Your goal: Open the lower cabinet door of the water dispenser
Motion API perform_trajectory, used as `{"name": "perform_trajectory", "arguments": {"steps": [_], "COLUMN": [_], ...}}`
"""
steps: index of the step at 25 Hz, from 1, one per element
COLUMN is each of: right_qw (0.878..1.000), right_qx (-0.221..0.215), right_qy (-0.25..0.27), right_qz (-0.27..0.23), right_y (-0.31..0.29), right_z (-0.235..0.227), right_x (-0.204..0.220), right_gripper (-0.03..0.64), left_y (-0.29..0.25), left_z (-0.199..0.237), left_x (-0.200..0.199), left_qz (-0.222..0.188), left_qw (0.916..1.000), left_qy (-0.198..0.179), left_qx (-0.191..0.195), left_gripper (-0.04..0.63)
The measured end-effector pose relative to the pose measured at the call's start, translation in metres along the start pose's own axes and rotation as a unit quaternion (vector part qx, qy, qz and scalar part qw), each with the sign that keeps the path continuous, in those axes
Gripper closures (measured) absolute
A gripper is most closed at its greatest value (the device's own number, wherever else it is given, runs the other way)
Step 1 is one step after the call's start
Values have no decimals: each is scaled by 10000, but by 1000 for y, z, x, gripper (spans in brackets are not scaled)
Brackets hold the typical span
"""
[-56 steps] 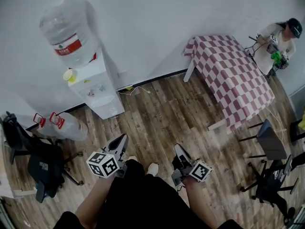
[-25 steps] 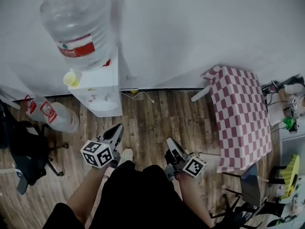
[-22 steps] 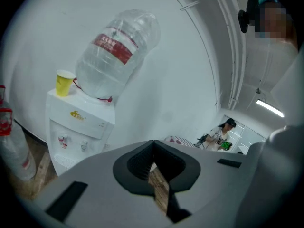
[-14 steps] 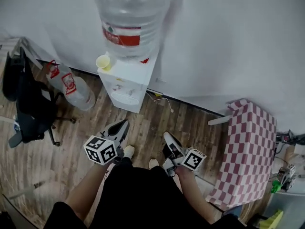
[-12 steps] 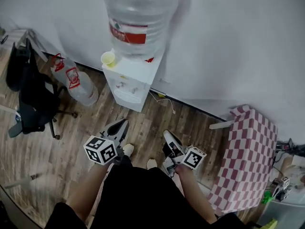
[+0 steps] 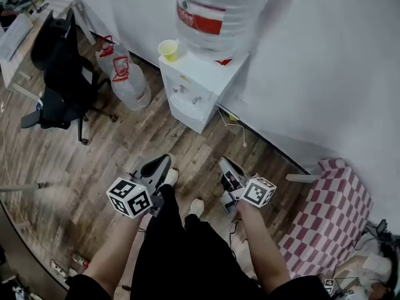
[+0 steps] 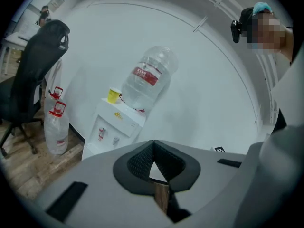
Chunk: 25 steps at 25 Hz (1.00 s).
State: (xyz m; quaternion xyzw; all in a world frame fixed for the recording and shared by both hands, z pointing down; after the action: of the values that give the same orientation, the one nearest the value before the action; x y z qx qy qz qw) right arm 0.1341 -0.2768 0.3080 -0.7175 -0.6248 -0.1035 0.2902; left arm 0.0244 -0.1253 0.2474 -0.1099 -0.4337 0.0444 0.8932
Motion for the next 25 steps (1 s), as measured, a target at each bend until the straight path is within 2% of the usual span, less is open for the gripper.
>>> {"name": "perform_trajectory", "arguments": {"steps": [3,6,9,12,17,22,25], "right_qw": [9998,9995,9992,9987,9976,9962,9950], "right_qx": [-37,41,103,85,75,255,236], "right_qy": [63,116,220,452,686,814,947], "right_qz": [180,302,308,219,47,-149,-214], "right_y": [-9,-19,-35,-59,-119,-183,-215], "right_z": [-16,-33,-53,-80,-163,-262,-302], "right_x": [10,21,26,30,52,80,92], "right_gripper": [594,594,594,594,594,594,594], "left_y": [-2,-3,-9,-26,-71,-124,-153], "left_z": [6,23,51,86,172,258,298], "left_x": [13,26,43,64,112,147,163], "left_qz": [22,-20,28,166,276,128,33], "left_qw": [9998,9993,9987,9986,9986,9988,9982], "left_qy": [-78,95,203,68,-277,-469,-598], "left_qx": [-180,-358,-477,-494,-351,-105,65], "left_gripper": [581,581,581,581,581,581,581]}}
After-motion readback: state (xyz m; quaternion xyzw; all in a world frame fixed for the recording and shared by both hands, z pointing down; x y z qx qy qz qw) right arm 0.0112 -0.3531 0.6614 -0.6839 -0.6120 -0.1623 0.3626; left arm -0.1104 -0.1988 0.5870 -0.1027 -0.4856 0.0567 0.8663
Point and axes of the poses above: the fingertips, and each gripper's own axes: y backward along the fingers, z to its left, x out of its underside, the point moved 1 cm from there along y, backward along the fingers, and after that the axes turned 7 degrees about x, right-handed, at the moved point
